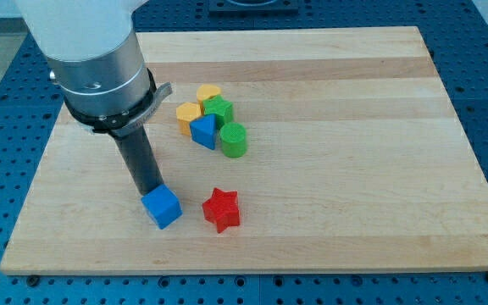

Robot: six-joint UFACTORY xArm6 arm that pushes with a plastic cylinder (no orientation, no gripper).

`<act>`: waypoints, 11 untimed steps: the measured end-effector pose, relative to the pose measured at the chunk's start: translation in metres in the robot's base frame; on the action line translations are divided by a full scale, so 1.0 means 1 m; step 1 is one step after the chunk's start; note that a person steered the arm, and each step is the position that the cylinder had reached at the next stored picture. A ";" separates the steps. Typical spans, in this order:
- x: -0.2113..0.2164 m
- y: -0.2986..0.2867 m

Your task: Push the blue cube left to the red star

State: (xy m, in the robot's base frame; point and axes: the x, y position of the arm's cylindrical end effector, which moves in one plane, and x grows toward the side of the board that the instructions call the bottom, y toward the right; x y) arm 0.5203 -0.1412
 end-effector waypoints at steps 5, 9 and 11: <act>0.068 0.011; -0.081 -0.143; -0.092 -0.060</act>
